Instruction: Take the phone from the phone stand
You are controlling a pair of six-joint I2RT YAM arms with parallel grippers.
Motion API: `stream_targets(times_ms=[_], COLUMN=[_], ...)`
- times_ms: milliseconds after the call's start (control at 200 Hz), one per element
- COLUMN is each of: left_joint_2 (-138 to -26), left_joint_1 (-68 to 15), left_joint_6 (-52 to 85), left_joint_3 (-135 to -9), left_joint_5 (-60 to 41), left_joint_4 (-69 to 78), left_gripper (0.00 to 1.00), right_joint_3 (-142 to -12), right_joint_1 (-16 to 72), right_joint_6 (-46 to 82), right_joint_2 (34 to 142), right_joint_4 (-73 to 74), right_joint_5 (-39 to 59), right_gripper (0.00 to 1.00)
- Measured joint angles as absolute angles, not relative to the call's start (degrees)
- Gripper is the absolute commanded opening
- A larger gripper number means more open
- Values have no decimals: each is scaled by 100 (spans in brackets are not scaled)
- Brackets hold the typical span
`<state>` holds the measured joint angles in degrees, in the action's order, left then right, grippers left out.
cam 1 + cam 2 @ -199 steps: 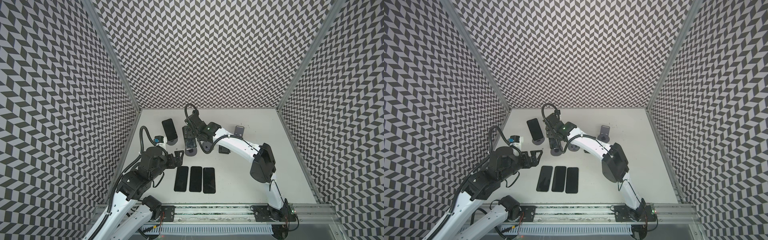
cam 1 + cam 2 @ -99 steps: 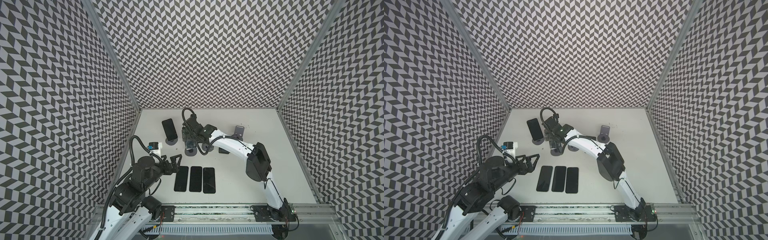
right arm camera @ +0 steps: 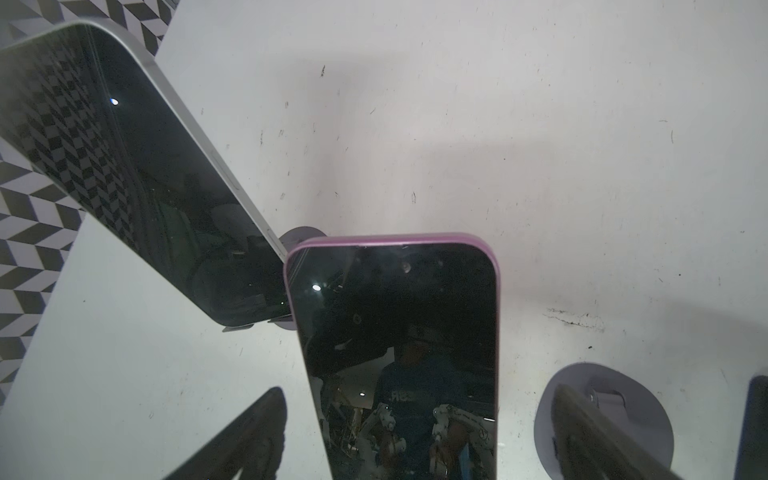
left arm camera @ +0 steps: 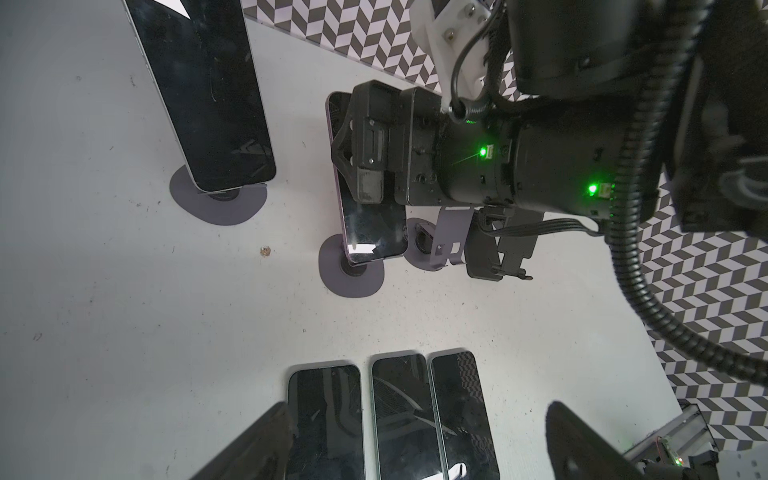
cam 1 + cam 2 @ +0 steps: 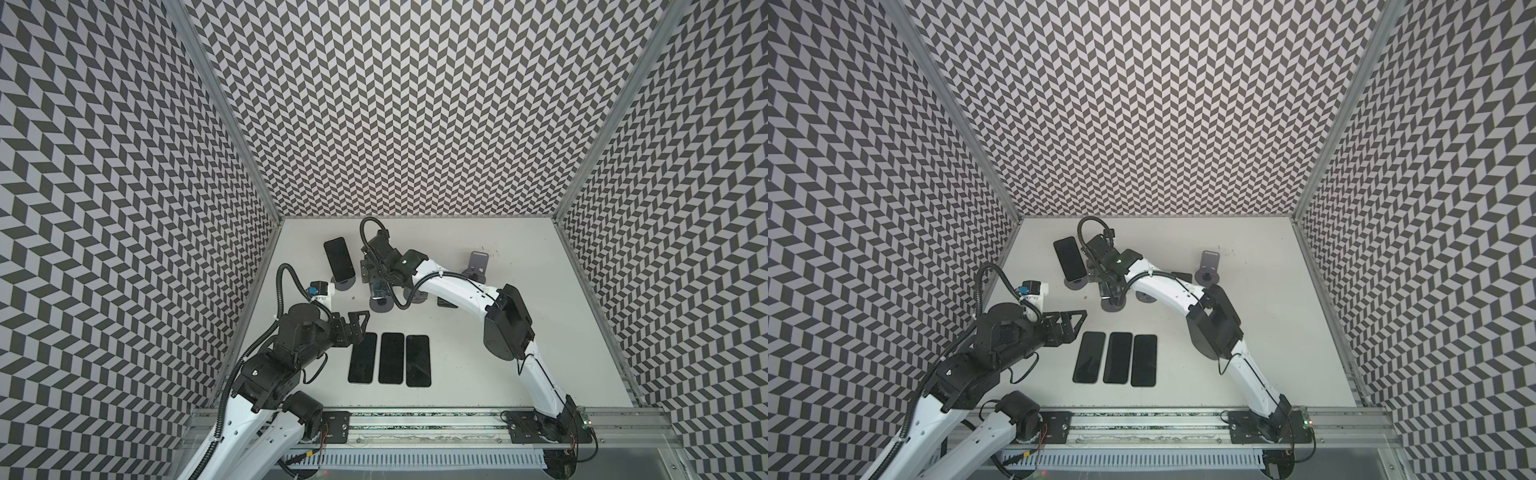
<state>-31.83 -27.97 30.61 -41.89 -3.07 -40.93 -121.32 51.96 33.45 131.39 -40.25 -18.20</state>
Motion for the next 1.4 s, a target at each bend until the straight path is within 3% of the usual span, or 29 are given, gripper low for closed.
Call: stream_targets(times_ms=[971, 1402], left_joint_2=[-3098, -3061], left_joint_1=[-2657, -2657], left_joint_6=[3048, 3030], left_joint_3=[-4189, -4180], left_joint_5=[-421, -429], left_joint_4=[-4069, -4069], left_gripper=[95, 95], right_joint_3=[-12938, -12940], right_joint_1=[5238, 5240], right_joint_6=[2928, 2818], right_joint_2=[13828, 13885], right_joint_4=[-4097, -4187], right_joint_5=[-2123, -2126], right_gripper=[94, 79])
